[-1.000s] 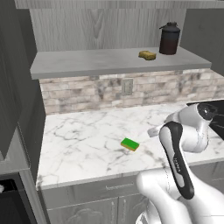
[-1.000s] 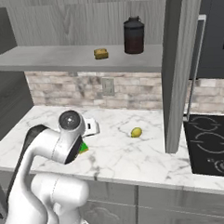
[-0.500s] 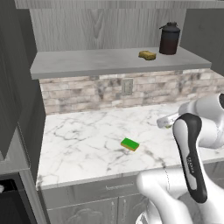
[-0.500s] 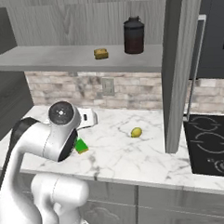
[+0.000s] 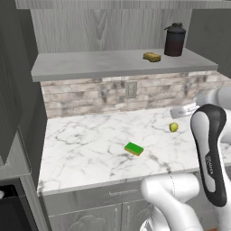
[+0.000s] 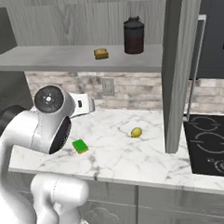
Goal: Pick the sponge and sponge from the cabinet and place them on the counter.
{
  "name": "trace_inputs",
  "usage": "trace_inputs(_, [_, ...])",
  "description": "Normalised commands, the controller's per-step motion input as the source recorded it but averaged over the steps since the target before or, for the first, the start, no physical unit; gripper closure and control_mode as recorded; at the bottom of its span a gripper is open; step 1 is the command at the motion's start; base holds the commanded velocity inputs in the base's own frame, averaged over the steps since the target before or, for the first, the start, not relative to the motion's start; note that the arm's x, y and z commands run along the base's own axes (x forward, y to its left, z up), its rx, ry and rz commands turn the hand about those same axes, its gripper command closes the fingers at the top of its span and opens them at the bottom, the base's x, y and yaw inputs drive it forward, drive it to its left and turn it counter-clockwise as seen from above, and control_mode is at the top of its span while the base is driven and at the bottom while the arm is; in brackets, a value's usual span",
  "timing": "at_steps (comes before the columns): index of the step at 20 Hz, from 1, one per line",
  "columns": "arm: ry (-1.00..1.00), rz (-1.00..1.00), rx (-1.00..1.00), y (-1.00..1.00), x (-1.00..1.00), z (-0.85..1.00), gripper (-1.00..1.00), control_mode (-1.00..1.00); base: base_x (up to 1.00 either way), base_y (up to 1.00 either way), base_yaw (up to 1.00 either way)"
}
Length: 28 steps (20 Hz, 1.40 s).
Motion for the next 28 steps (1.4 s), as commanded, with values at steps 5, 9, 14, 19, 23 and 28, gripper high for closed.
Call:
trace_inputs(5, [-0.01, -0.04, 0.0, -0.06, -0.07, 0.59, -1.0, -1.0, 0.0, 0.0, 0.0])
trace_inputs(9, [0.0, -0.02, 0.01, -0.07, 0.0, 0.46, -1.0, -1.0, 0.0, 0.0, 0.0])
trace_inputs(14, [0.0, -0.01, 0.0, -0.05, 0.07, 0.42, -1.0, -1.0, 0.0, 0.0, 0.0])
trace_inputs(19, [0.0, -0.01, 0.0, -0.07, 0.28, 0.37, -1.0, -1.0, 0.0, 0.0, 0.0])
trace_inputs(23, [0.0, 0.0, 0.0, -0.02, 0.38, 0.23, -1.0, -1.0, 0.0, 0.0, 0.0])
trace_inputs(28, [0.02, 0.0, 0.0, 0.0, 0.41, 0.16, -1.0, -1.0, 0.0, 0.0, 0.0])
